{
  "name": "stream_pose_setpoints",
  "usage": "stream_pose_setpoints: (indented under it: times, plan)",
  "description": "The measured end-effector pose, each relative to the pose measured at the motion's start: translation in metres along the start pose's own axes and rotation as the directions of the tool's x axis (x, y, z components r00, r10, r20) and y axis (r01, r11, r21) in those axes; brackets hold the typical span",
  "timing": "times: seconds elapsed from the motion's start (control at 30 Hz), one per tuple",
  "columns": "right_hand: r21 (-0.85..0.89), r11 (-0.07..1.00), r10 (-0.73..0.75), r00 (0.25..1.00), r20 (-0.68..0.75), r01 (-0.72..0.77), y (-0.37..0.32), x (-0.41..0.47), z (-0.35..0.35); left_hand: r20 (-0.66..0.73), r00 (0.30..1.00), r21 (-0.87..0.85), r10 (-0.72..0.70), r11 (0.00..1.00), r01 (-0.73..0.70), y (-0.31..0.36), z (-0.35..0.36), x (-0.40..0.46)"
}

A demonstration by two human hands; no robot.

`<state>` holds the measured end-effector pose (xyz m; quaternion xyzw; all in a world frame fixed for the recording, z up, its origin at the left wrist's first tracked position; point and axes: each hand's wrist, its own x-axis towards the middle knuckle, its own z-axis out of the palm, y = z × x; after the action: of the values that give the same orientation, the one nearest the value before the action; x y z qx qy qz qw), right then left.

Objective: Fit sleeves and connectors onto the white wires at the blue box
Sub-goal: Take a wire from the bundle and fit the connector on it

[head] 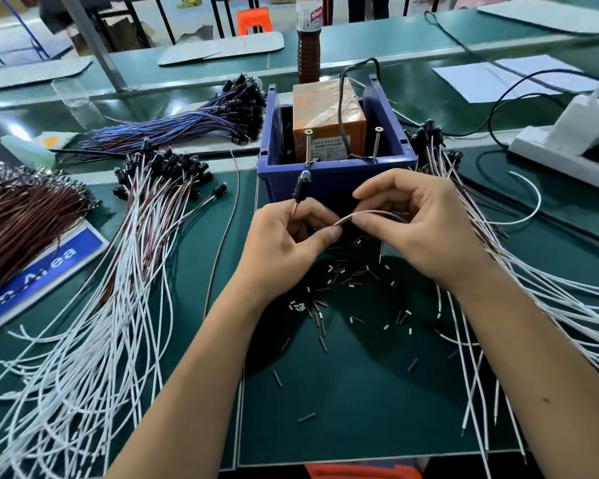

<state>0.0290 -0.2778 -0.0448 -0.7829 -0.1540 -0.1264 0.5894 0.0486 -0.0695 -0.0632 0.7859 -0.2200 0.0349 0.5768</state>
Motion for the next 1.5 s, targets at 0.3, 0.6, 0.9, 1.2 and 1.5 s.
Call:
stream_pose_setpoints:
  times: [0.3, 0.6, 0.9, 1.2, 1.5]
  plan:
    - [0.005, 1.0, 0.003, 0.999, 0.032, -0.004, -0.001, 0.0, 0.003, -0.002, 1.0, 0.004, 0.003, 1.0, -0.003, 0.001, 0.002, -0.001]
    - [0.031, 0.999, -0.028, 0.995, 0.095, 0.025, 0.001, -0.001, 0.003, 0.062, 0.997, -0.041, -0.039, 0.998, 0.041, 0.006, -0.005, -0.001]
    - [0.16, 0.987, 0.018, 0.997, -0.08, -0.005, 0.004, 0.001, -0.012, -0.016, 0.999, -0.119, -0.052, 0.992, 0.05, 0.005, -0.03, -0.003]
    - [0.21, 0.977, -0.028, 0.999, -0.031, 0.034, 0.008, 0.002, -0.025, 0.051, 0.989, -0.332, -0.138, 0.932, 0.147, 0.004, -0.039, -0.004]
    - [0.436, 0.9, -0.019, 1.0, 0.008, 0.014, 0.007, 0.002, -0.018, 0.46, 0.881, -0.429, -0.11, 0.841, 0.329, 0.013, -0.014, -0.009]
